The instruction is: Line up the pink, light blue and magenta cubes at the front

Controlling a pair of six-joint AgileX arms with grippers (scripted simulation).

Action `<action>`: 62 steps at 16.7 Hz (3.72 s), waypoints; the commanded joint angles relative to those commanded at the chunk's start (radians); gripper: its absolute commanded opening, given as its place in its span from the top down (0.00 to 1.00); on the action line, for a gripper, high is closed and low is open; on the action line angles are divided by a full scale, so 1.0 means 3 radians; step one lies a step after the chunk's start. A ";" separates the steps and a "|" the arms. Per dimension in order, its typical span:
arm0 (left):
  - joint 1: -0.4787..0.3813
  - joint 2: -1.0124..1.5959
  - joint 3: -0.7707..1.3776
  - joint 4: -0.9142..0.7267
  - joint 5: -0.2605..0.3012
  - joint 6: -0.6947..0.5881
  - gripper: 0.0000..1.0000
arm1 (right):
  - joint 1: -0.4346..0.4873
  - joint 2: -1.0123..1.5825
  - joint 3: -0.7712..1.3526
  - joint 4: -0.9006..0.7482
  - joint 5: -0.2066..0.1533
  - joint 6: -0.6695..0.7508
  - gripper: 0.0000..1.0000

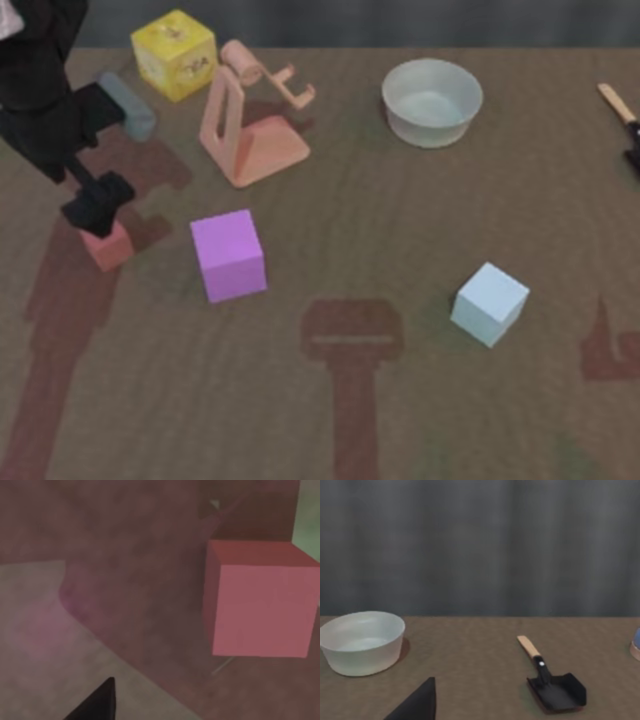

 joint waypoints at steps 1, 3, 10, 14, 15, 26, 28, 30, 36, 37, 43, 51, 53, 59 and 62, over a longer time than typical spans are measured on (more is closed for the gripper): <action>0.0000 0.0000 0.0000 0.0000 0.0000 0.0000 0.00 | 0.0000 0.0000 0.0000 0.0000 0.0000 0.0000 0.00; 0.0017 -0.0003 -0.0018 0.0018 -0.0002 -0.0002 0.00 | 0.0000 0.0000 0.0000 0.0000 0.0000 0.0000 0.00; 0.0005 0.0313 -0.0473 0.0815 0.0003 0.0007 0.00 | 0.0000 0.0000 0.0000 0.0000 0.0000 0.0000 0.00; 0.0005 0.0402 -0.0582 0.0983 0.0004 0.0010 0.00 | 0.0000 0.0000 0.0000 0.0000 0.0000 0.0000 0.00; 0.0005 0.0402 -0.0582 0.0983 0.0004 0.0010 0.00 | 0.0000 0.0000 0.0000 0.0000 0.0000 0.0000 0.00; 0.0005 0.0402 -0.0582 0.0983 0.0004 0.0010 0.75 | 0.0000 0.0000 0.0000 0.0000 0.0000 0.0000 0.00; 0.0005 0.0402 -0.0582 0.0983 0.0004 0.0010 0.90 | 0.0000 0.0000 0.0000 0.0000 0.0000 0.0000 0.00; 0.0005 0.0402 -0.0582 0.0983 0.0004 0.0010 1.00 | 0.0000 0.0000 0.0000 0.0000 0.0000 0.0000 0.00; 0.0005 0.0402 -0.0582 0.0983 0.0004 0.0010 1.00 | 0.0000 0.0000 0.0000 0.0000 0.0000 0.0000 0.00; 0.0005 0.0402 -0.0582 0.0983 0.0004 0.0010 1.00 | 0.0000 0.0000 0.0000 0.0000 0.0000 0.0000 0.00; 0.0041 0.0150 -0.0355 0.0555 0.0056 -0.0044 1.00 | 0.0000 0.0000 0.0000 0.0000 0.0000 0.0000 0.00; 0.0068 -0.0032 -0.0091 0.0116 0.0057 -0.0042 1.00 | 0.0000 0.0000 0.0000 0.0000 0.0000 0.0000 0.00; 0.0041 -0.0018 -0.0096 0.0124 0.0055 -0.0039 1.00 | 0.0000 0.0000 0.0000 0.0000 0.0000 0.0000 0.00; -0.0691 0.0039 0.0034 0.0037 0.0041 -0.0229 1.00 | 0.0000 0.0000 0.0000 0.0000 0.0000 0.0000 0.00; -0.1384 0.0060 0.0101 -0.0031 0.0040 -0.0412 1.00 | 0.0000 0.0000 0.0000 0.0000 0.0000 0.0000 0.00</action>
